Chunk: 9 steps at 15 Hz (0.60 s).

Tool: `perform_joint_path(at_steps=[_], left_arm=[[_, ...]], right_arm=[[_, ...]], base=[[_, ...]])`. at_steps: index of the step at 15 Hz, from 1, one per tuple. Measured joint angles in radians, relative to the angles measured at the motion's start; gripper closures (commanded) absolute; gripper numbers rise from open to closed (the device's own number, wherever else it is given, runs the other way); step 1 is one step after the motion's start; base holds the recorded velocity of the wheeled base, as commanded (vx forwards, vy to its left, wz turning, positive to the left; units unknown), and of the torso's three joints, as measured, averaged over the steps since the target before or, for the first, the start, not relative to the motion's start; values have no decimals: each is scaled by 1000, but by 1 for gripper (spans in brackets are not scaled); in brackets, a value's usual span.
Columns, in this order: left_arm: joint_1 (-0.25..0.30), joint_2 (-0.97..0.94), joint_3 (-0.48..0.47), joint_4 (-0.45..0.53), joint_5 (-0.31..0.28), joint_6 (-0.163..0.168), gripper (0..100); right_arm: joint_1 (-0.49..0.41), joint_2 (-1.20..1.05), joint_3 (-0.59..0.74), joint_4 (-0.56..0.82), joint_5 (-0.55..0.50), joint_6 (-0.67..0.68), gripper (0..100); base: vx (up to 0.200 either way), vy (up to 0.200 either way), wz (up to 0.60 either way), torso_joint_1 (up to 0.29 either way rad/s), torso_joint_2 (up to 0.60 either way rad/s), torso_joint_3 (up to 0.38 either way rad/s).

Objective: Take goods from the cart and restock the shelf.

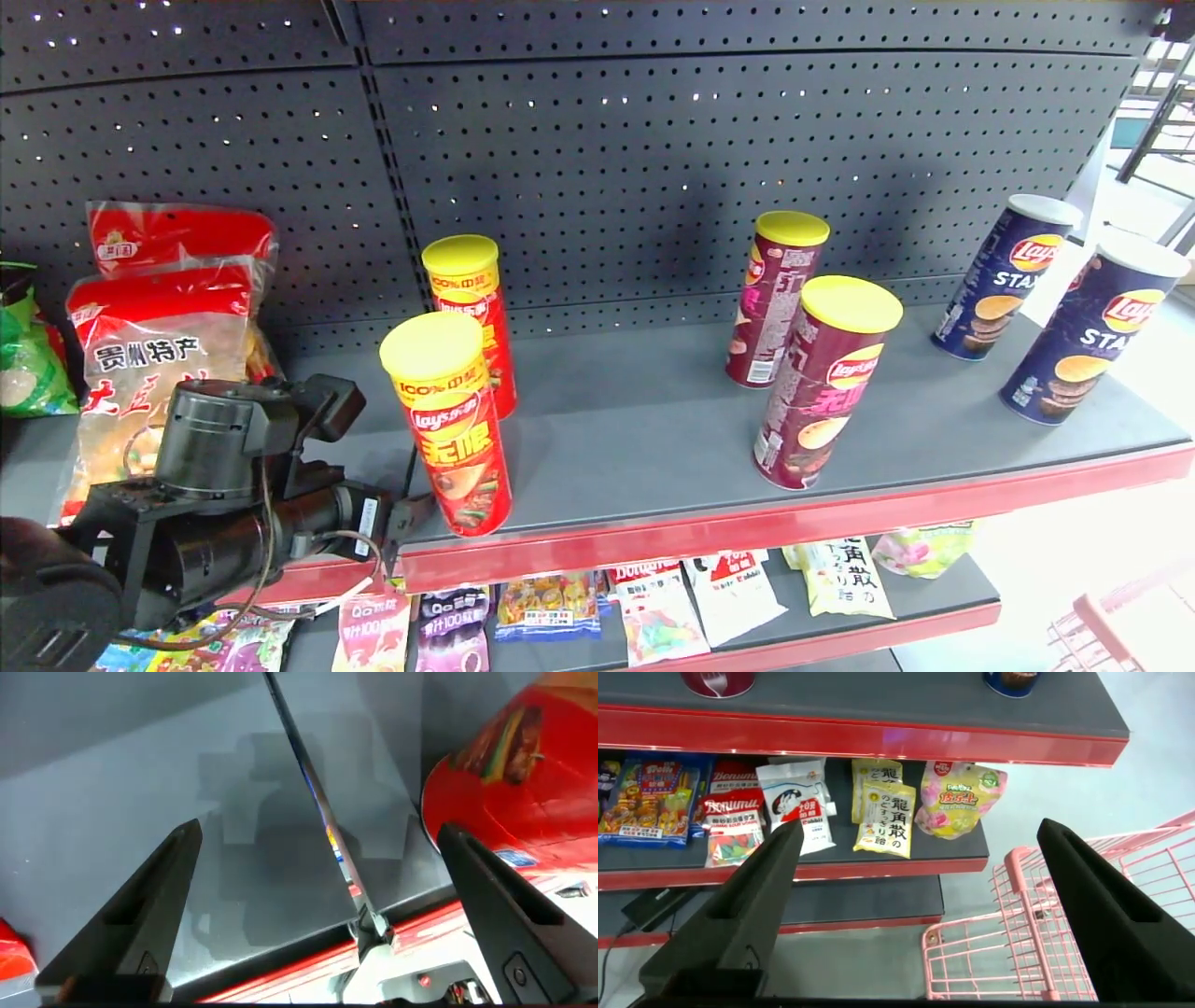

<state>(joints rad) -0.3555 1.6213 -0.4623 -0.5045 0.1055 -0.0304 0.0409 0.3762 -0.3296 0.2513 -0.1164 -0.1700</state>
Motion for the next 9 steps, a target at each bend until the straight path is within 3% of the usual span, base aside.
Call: perform_joint_path(at_steps=[5,9], left_arm=[[1,-56,39,3,11,0,0],[1,-274,108,50,10,11,0]], right_arm=[[5,0,6,-1,11,1,0],[7,-51,34,0,70,2,0]], base=[[0,0,0,0,0,0],[0,0,0,0,0,0]])
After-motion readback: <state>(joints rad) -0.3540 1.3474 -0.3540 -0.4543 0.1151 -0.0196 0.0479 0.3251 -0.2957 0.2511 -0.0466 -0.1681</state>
